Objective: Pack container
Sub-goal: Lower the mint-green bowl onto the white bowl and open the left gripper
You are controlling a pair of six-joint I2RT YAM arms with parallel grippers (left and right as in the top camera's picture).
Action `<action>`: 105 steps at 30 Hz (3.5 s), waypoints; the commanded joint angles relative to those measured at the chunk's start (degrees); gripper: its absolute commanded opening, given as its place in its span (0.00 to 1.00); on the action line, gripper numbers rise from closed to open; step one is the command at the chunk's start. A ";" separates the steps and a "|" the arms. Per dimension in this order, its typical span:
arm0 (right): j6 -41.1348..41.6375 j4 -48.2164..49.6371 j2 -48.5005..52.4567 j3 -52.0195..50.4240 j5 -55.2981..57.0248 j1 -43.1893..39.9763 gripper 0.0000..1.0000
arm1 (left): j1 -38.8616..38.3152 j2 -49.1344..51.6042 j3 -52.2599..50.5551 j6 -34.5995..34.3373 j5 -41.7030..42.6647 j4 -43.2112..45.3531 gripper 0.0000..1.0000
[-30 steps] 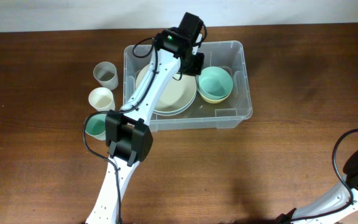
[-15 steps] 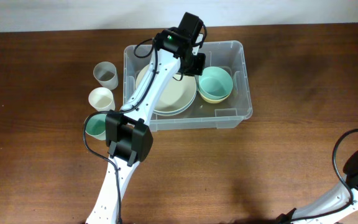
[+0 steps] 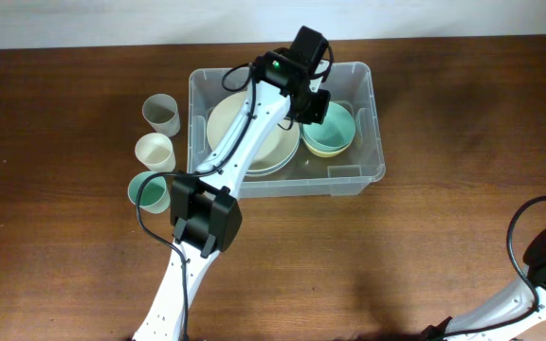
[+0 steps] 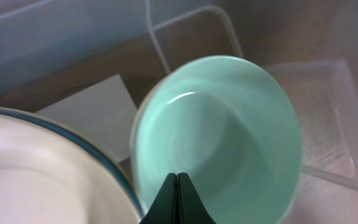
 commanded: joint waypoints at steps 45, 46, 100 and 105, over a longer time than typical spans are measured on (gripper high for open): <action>0.04 0.04 -0.42 -0.28 0.52 0.20 0.99 | 2.05 0.72 1.31 1.11 -4.79 -2.40 0.01; 0.07 0.04 -0.42 -0.28 0.52 0.20 0.99 | 2.05 0.72 1.31 1.11 -4.57 -2.32 0.01; 0.07 0.04 -0.42 -0.28 0.52 0.20 0.99 | 2.49 3.56 0.94 2.62 3.52 -2.69 0.01; 0.07 0.04 -0.42 -0.28 0.52 0.20 0.99 | 3.78 3.52 2.16 2.62 3.39 -2.64 0.01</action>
